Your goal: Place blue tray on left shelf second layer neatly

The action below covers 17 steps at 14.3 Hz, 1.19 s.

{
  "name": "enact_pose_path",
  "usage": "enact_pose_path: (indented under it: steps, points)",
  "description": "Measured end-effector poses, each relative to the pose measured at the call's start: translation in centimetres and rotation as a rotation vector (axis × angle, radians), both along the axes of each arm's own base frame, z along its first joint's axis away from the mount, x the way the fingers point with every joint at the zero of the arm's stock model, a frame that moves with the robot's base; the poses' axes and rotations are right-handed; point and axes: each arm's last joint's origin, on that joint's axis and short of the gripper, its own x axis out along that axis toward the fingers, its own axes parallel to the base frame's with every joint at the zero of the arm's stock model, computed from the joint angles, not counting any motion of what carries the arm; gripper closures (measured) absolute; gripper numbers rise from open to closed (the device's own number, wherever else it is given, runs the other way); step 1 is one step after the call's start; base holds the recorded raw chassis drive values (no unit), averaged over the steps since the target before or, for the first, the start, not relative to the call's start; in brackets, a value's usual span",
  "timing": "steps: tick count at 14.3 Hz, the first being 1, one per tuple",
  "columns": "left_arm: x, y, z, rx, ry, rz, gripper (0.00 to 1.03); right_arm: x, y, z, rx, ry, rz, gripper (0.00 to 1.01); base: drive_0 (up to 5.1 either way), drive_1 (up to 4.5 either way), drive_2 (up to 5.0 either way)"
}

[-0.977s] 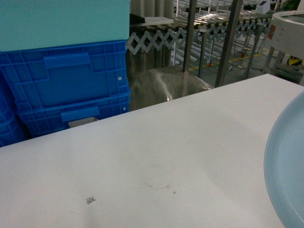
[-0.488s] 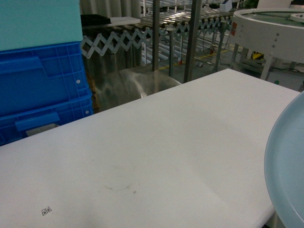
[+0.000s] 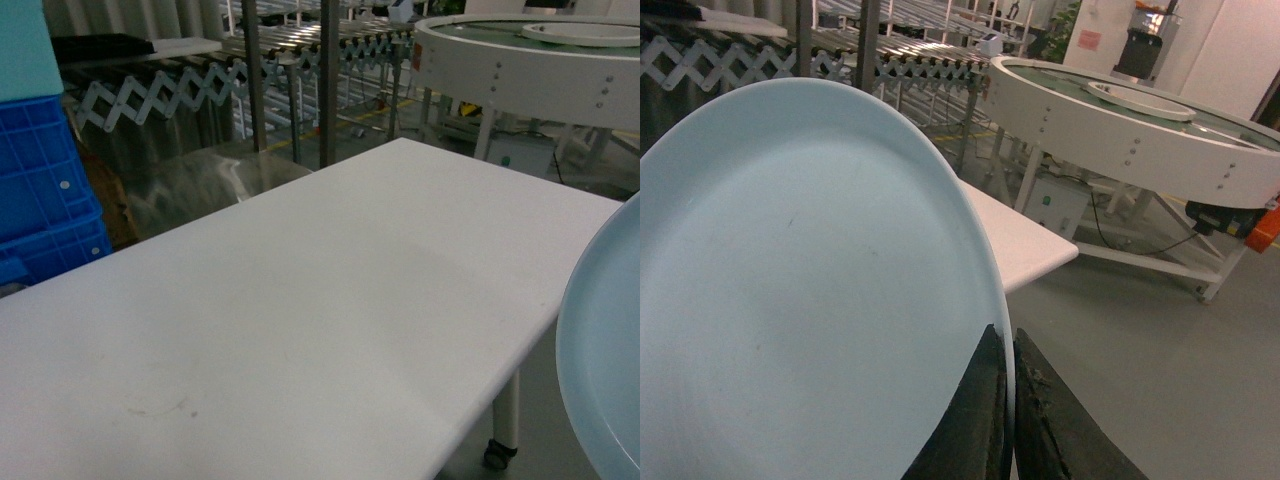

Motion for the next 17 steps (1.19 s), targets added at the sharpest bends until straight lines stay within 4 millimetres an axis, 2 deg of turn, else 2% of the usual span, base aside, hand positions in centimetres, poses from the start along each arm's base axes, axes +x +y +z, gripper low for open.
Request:
enact_pose_path:
  steps: [17]
  points:
    - [0.00,0.00,0.00,0.000,0.000,0.000,0.05,0.00,0.00,0.00,0.000,0.000,0.000,0.99,-1.6,-1.58,-1.6]
